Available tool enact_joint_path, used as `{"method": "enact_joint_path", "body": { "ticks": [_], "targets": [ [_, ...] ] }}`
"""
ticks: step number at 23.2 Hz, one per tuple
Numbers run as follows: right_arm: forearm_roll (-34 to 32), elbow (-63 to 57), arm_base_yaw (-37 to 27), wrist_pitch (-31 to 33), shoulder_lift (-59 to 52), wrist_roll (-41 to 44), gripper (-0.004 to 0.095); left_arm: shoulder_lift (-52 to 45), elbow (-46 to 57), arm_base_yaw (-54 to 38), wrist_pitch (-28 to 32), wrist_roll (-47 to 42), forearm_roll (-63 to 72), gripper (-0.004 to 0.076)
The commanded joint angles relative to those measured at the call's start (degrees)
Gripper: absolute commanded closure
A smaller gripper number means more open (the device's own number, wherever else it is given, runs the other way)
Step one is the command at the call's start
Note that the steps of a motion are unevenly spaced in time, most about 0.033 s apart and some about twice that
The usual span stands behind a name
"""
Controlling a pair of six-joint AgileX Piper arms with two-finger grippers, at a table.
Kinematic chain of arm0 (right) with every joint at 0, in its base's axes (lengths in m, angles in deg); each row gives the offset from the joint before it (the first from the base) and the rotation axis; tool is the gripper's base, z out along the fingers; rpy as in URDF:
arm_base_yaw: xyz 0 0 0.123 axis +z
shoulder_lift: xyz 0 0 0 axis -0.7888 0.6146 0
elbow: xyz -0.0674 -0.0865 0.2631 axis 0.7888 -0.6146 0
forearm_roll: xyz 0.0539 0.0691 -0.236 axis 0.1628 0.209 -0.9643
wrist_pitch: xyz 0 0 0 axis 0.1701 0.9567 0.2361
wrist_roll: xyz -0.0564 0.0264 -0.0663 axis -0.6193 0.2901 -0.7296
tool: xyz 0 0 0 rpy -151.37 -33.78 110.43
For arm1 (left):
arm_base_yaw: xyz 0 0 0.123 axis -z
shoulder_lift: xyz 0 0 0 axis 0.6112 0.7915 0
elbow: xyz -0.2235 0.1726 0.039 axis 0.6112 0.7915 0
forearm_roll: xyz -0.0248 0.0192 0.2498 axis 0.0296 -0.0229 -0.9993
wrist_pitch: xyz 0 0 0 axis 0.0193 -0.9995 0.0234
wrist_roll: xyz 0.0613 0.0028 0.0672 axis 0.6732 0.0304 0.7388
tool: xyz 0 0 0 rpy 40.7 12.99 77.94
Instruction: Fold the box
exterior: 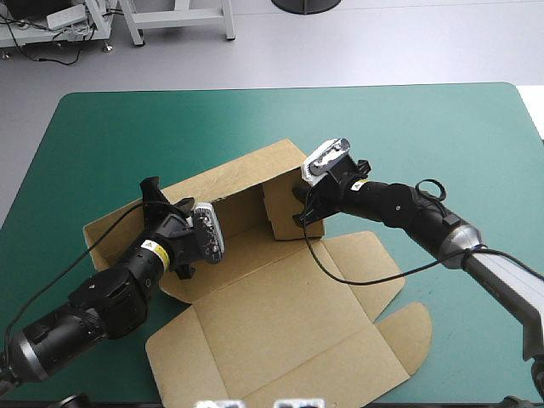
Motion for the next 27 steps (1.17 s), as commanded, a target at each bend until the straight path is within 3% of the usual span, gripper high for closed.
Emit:
{"method": "enact_joint_path", "body": {
  "ticks": [1, 7, 9, 11, 12, 23, 27],
  "targets": [
    [1.2, 1.8, 0.6, -4.7, -0.6, 0.1, 0.0487, -0.7, -1.5, 0.3, 1.2, -1.1, -0.2, 0.0729],
    [1.4, 1.8, 1.6, -9.4, 0.4, 1.2, 0.0514, -0.7, -1.5, 0.3, 0.3, -2.1, -1.1, 0.0729],
    [1.6, 1.8, 1.6, -9.8, 1.4, 2.1, 0.0631, -0.7, -1.5, 0.3, 0.3, -2.2, -1.1, 0.0729],
    [1.6, 1.8, 1.6, -7.9, 1.9, 2.1, 0.0867, -0.7, -1.5, 0.3, 0.3, -2.2, -1.1, 0.0729],
    [1.6, 1.8, 1.6, -7.6, 1.9, 2.1, 0.0933, -0.7, -1.5, 0.3, 0.3, -2.2, -1.1, 0.0729],
    [1.9, 1.8, 1.8, -7.4, 1.9, 2.5, 0.0922, -0.7, -1.5, 0.3, 0.4, -3.3, -1.1, 0.0723],
    [2.7, 1.8, 1.8, -7.7, 1.9, 2.6, 0.0922, -0.7, -1.6, 0.3, 0.9, -3.3, -1.1, 0.0643]
  ]
}}
